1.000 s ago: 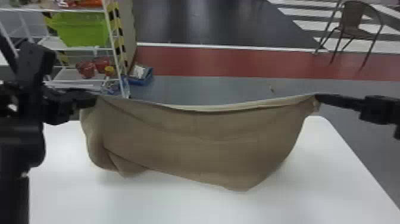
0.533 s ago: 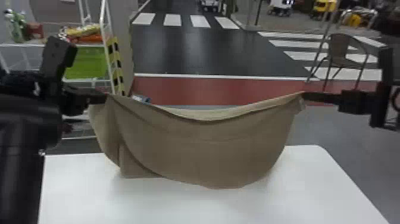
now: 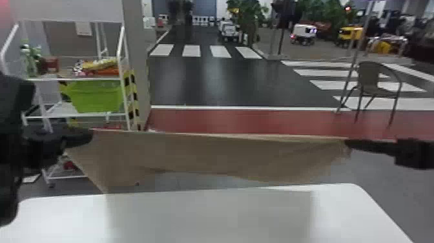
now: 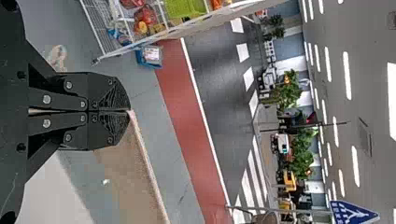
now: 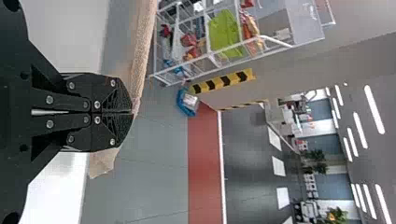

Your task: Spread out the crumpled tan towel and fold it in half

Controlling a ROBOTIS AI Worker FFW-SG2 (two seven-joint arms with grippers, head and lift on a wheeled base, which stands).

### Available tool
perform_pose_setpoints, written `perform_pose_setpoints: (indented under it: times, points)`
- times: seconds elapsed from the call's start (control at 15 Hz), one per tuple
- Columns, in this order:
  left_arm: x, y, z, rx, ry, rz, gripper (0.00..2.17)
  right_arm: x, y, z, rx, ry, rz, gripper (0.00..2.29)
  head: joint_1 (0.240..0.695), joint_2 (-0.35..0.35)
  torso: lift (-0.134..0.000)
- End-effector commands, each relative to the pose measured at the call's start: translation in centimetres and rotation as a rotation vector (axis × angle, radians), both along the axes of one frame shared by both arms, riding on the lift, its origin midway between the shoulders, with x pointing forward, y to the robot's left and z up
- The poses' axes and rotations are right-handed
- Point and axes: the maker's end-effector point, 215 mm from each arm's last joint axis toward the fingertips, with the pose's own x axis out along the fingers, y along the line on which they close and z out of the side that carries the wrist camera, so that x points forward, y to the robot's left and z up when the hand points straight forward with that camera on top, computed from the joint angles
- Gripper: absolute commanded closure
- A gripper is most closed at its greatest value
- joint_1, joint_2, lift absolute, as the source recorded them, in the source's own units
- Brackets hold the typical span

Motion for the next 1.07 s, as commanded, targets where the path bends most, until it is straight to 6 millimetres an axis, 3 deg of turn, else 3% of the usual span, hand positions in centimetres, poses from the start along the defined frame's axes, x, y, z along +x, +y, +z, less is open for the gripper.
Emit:
perform_pose_setpoints:
  times: [0.0, 0.07, 0.13, 0.33, 0.53, 0.73, 0.8, 1.0]
  points:
    - [-5.1, 1.1, -4.7, 0.034, 0.036, -0.001, 1.88, -5.0, 0.6, -6.5, -0.057, 0.062, 0.047, 2.18, 0.466, -0.080, -0.121]
    - [-6.7, 1.1, -6.6, 0.064, 0.057, -0.012, 1.88, -6.9, 1.6, -8.7, -0.066, 0.092, 0.082, 2.18, 0.509, -0.077, -0.121]
    - [-8.1, 1.0, -8.3, 0.097, 0.069, -0.036, 1.88, -8.3, 2.5, -9.8, -0.071, 0.109, 0.111, 2.18, 0.591, -0.070, -0.121]
    - [-12.4, 1.4, -10.9, 0.188, 0.074, -0.081, 1.88, -13.0, 3.5, -12.7, -0.069, 0.172, 0.170, 2.18, 0.694, -0.052, -0.121]
    - [-16.2, 1.1, -13.7, 0.305, 0.082, -0.194, 1.88, -17.7, 3.9, -16.4, -0.118, 0.233, 0.240, 2.18, 0.695, -0.040, -0.121]
    - [-19.1, 1.4, -16.4, 0.383, 0.107, -0.273, 1.88, -20.5, 4.7, -18.0, -0.124, 0.272, 0.292, 2.18, 0.695, -0.043, -0.121]
    - [-20.1, 1.6, -17.1, 0.399, 0.120, -0.291, 1.88, -21.1, 4.4, -18.0, -0.130, 0.278, 0.299, 2.18, 0.695, -0.039, -0.121]
    - [-23.5, 1.1, -18.9, 0.462, 0.144, -0.383, 1.88, -22.2, 1.6, -15.4, -0.113, 0.248, 0.278, 2.18, 0.695, -0.041, -0.121]
